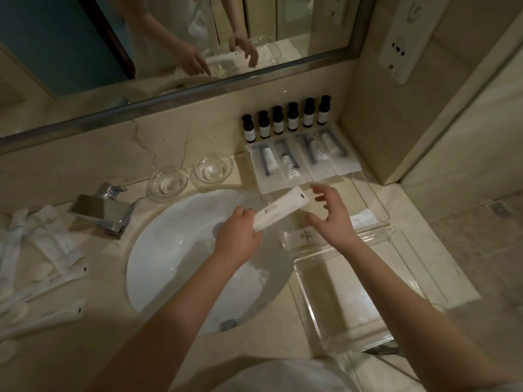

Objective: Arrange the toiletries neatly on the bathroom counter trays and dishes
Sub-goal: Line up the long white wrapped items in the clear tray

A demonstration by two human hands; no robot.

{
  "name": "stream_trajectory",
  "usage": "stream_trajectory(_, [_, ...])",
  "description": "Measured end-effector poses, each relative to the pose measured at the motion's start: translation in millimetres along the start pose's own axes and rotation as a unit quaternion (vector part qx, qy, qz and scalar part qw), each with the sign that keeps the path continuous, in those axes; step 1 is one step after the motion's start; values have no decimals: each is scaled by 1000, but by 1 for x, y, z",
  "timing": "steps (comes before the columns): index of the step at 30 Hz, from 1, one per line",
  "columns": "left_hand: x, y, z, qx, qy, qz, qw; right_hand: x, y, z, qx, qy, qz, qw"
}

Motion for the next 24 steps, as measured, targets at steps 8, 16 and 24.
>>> stream_trajectory(8, [5, 20, -8, 50, -86, 37, 994, 17, -30, -7, -244, -49, 220, 943])
stream_trajectory(16, [-4, -18, -13, -33, -188, 210, 959, -9, -4, -27, 61, -171, 98, 979])
stream_trajectory(24, [18, -18, -12, -122, -236, 373, 889, 9, -22, -6, -200, -50, 312, 927])
Point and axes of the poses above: each hand's wrist, its own z-axis away from the middle knuckle, its own x-axis out of the palm, y = z × x, the point moved 6 cm from there along -z, towards the middle knuckle, and after that the axes turned 2 degrees about x, right-handed, at the moved point
